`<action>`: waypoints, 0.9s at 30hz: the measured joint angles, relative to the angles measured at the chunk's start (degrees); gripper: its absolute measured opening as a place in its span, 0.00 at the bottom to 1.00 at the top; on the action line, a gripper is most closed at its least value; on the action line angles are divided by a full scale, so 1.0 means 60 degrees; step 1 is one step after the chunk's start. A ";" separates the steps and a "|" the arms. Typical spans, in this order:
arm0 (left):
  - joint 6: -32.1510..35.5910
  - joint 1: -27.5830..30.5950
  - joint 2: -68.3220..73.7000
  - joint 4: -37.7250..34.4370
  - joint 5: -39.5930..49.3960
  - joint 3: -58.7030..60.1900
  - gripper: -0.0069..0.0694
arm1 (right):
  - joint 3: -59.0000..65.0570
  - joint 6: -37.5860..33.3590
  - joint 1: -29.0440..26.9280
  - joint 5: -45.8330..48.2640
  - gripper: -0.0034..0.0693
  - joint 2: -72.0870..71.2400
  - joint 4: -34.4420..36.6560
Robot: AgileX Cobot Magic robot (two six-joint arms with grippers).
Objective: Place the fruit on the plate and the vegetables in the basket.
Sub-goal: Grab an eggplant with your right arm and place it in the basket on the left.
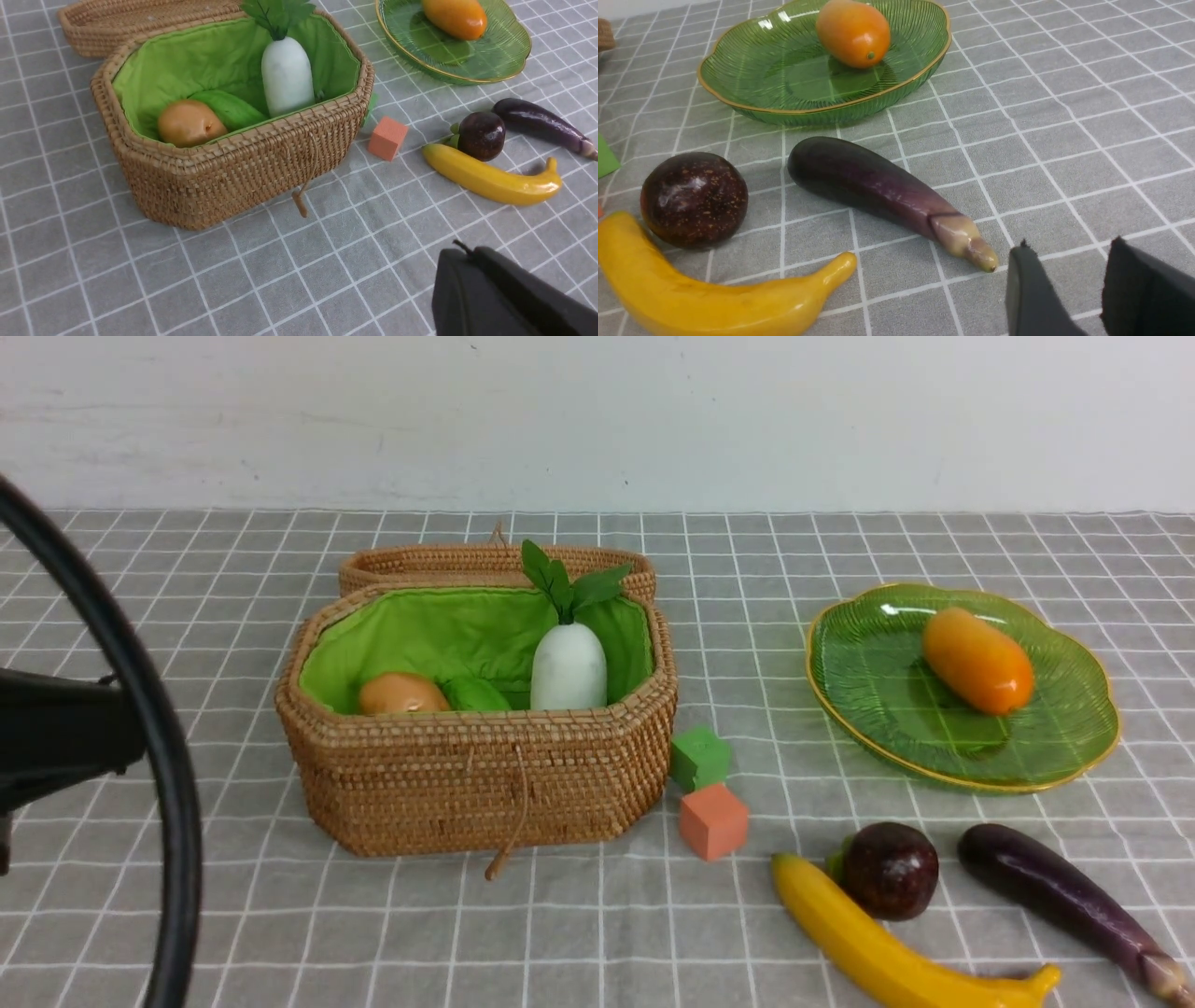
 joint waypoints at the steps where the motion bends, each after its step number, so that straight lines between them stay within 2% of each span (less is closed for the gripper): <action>1: 0.0000 0.0000 0.0000 0.0056 0.0000 0.0000 0.07 | 0.0000 0.0000 0.0000 0.0000 0.38 0.0000 0.0000; 6: 0.0000 0.0000 0.0000 0.0626 0.0012 0.0000 0.07 | 0.0000 0.0000 0.0000 0.0000 0.38 0.0000 0.0000; 12: 0.0000 0.0000 0.0037 0.0611 0.0087 0.0066 0.07 | 0.0000 0.0000 0.0000 0.0000 0.38 0.0000 0.0000; 17: -0.0083 0.0000 0.0138 0.0443 -0.0891 0.0331 0.07 | 0.0000 0.0000 0.0000 0.0000 0.38 0.0000 0.0000; 23: -0.0998 0.0209 -0.1212 0.1252 -0.1813 0.1871 0.07 | 0.0000 0.0000 0.0000 0.0000 0.38 0.0000 0.0000; 27: -0.1180 0.1197 -0.3264 0.1822 -0.2807 0.3927 0.07 | 0.0000 0.0000 0.0000 0.0000 0.38 0.0000 0.0000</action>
